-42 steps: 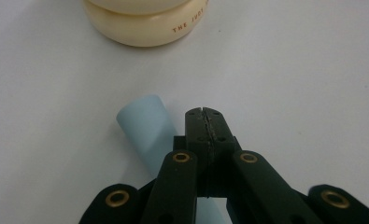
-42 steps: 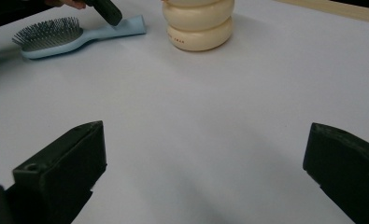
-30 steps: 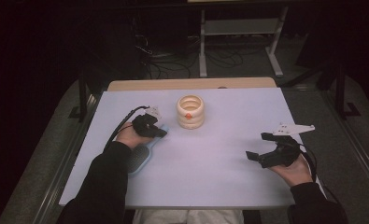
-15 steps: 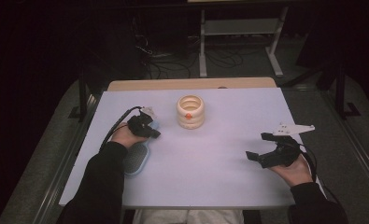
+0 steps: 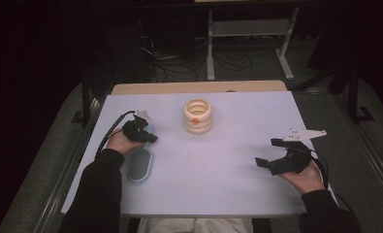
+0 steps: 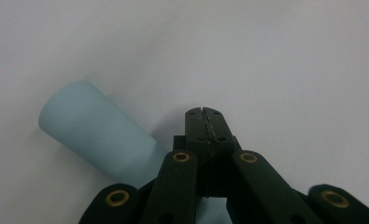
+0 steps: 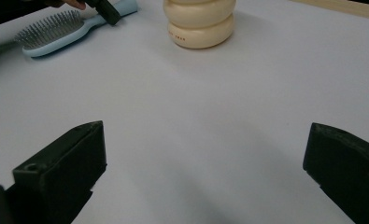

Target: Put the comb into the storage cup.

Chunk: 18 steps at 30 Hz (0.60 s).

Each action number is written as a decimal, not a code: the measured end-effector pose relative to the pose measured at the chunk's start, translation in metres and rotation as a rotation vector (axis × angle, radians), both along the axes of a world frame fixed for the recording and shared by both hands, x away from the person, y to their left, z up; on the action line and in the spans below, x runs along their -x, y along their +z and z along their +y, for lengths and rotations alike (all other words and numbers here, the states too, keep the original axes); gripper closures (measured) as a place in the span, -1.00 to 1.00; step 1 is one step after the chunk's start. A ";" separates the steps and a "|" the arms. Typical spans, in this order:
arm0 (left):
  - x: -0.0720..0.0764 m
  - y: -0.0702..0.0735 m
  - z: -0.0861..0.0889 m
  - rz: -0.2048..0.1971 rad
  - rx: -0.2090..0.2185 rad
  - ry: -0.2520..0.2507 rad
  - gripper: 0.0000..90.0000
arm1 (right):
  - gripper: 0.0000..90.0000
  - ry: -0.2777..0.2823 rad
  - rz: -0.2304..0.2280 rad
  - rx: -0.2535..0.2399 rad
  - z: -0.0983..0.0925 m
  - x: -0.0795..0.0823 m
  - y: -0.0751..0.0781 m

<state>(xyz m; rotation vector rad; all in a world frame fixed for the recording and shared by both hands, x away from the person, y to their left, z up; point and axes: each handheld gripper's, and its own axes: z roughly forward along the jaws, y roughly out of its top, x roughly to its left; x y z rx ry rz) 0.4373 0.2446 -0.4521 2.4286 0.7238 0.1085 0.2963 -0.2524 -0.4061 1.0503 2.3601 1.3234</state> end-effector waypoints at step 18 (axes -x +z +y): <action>0.007 -0.003 0.038 0.009 0.005 0.064 1.00 | -1.00 0.003 0.008 0.008 0.001 0.000 -0.001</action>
